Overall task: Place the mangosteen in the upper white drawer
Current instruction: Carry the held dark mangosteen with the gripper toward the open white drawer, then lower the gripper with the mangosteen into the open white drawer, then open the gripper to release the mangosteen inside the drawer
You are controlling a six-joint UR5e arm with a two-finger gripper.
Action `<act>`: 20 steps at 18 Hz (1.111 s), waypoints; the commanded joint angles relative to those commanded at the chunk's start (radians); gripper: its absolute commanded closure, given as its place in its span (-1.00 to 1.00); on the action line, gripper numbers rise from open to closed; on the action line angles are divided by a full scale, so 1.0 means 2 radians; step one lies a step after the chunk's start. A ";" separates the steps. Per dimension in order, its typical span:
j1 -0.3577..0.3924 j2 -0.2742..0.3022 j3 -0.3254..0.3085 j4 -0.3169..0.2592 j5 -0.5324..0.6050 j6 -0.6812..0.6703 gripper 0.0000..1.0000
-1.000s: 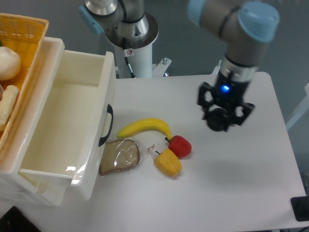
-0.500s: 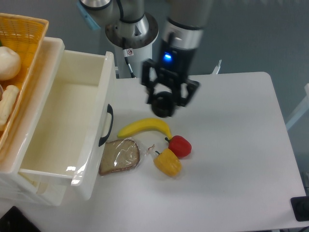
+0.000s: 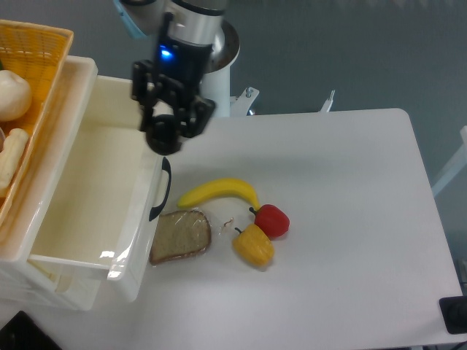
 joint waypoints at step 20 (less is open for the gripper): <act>-0.051 -0.069 -0.005 0.010 0.000 0.030 0.50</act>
